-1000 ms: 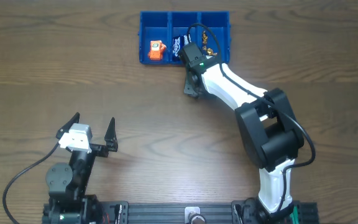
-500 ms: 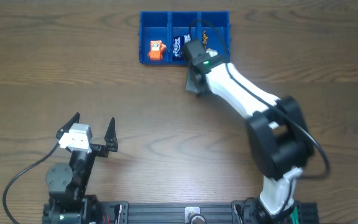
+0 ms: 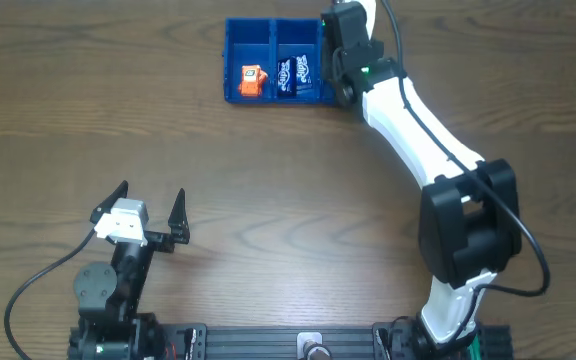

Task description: Sort Candies Into Trays

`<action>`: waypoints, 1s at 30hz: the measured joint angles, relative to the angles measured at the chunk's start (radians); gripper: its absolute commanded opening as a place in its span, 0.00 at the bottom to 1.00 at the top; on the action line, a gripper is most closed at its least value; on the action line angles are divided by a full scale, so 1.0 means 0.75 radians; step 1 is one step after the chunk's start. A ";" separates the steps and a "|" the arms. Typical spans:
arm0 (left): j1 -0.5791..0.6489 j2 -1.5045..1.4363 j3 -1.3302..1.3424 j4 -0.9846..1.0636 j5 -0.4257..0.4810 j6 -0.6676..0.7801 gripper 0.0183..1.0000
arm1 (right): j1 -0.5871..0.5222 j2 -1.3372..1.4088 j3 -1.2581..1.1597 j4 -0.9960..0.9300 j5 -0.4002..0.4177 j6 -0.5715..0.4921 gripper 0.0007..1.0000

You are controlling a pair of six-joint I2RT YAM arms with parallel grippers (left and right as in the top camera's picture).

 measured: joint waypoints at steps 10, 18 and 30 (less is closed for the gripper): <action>0.000 0.000 0.000 0.000 0.000 0.000 1.00 | 0.000 0.002 -0.001 -0.036 0.010 -0.015 0.97; 0.000 -0.001 0.000 0.000 0.001 0.000 1.00 | -0.048 -0.081 -0.012 -0.087 -0.001 -0.040 1.00; -0.001 0.000 0.001 -0.001 0.000 -0.001 1.00 | -0.351 -1.563 -1.158 0.307 -0.100 -0.297 1.00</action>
